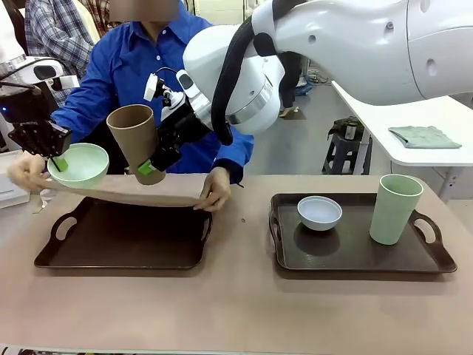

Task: Set up a tray with a mat and arrange the tableware.
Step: Place the Picnic Bowl and Reusable plastic cup back onto the Handle tray in front of the human's position.

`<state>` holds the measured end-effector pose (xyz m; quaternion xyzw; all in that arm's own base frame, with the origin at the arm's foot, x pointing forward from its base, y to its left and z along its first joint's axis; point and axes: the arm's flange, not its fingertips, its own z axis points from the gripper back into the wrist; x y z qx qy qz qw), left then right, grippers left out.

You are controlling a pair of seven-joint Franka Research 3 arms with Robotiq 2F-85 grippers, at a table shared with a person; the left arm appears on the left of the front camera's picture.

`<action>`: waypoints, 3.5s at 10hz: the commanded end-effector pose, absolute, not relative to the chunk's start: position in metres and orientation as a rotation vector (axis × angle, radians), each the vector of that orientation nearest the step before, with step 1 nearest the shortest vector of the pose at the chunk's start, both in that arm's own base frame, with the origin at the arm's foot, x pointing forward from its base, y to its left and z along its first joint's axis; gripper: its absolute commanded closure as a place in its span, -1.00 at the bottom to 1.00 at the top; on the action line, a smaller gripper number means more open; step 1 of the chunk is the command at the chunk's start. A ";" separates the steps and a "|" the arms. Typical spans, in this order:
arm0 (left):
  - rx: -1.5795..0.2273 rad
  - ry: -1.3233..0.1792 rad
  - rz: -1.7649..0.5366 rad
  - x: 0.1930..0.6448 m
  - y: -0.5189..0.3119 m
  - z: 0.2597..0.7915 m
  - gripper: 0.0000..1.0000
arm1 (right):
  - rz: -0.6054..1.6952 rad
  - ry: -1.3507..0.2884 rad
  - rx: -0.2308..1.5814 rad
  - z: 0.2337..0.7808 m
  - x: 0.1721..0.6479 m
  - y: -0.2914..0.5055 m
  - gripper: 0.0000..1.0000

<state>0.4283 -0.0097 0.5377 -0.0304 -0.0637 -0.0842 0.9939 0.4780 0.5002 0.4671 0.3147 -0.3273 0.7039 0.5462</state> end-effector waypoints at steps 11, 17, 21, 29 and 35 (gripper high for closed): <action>-0.058 -0.129 -0.174 0.428 -0.010 0.538 1.00 | 1.674 -0.780 0.743 0.469 0.478 0.501 0.58; -0.058 -0.129 -0.174 0.428 -0.010 0.538 1.00 | 1.674 -0.780 0.743 0.469 0.478 0.501 0.58; -0.058 -0.129 -0.174 0.428 -0.010 0.538 1.00 | 1.674 -0.780 0.743 0.469 0.478 0.501 0.58; -0.058 -0.129 -0.174 0.428 -0.010 0.538 1.00 | 1.674 -0.780 0.743 0.469 0.478 0.501 0.58; -0.181 -0.012 -0.154 0.447 0.020 0.465 0.91 | 1.511 -0.806 1.000 0.378 0.496 0.478 -0.62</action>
